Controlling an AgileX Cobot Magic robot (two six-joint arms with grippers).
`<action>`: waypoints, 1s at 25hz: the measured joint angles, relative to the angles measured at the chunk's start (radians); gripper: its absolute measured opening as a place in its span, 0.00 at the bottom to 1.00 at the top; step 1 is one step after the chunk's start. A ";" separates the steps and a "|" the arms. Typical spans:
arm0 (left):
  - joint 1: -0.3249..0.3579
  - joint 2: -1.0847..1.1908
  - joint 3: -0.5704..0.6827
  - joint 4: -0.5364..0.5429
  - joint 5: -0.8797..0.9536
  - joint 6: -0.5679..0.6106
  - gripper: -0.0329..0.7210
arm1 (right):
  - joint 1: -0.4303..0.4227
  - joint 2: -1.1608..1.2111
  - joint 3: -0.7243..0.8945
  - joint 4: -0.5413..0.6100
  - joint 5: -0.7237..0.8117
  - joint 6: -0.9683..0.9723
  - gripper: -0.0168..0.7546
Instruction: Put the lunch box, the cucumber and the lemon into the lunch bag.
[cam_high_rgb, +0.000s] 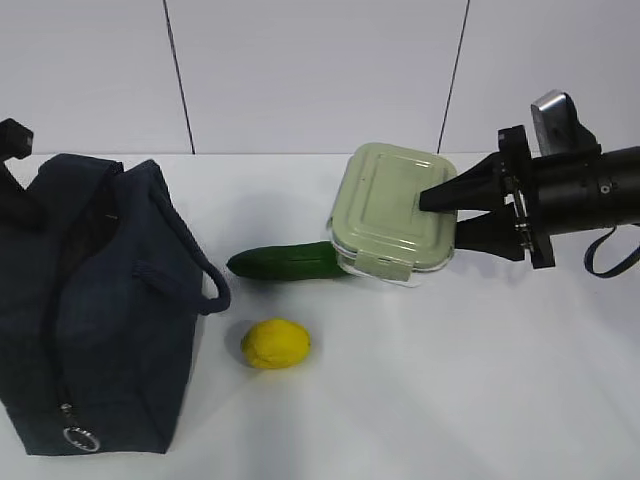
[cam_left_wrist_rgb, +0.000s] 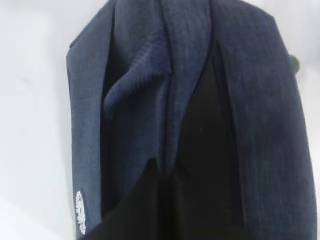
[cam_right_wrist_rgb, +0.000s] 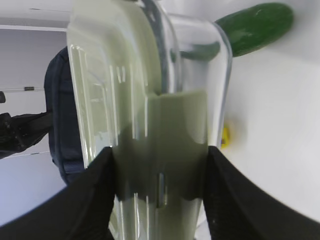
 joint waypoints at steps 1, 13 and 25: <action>0.000 0.000 -0.012 0.015 0.013 0.000 0.04 | 0.012 0.000 0.000 0.002 0.002 0.010 0.52; 0.000 0.000 -0.171 0.105 0.138 0.002 0.04 | 0.123 0.000 -0.041 0.021 0.004 0.092 0.52; -0.054 0.000 -0.171 0.205 0.146 -0.041 0.04 | 0.258 0.000 -0.197 0.077 0.013 0.131 0.52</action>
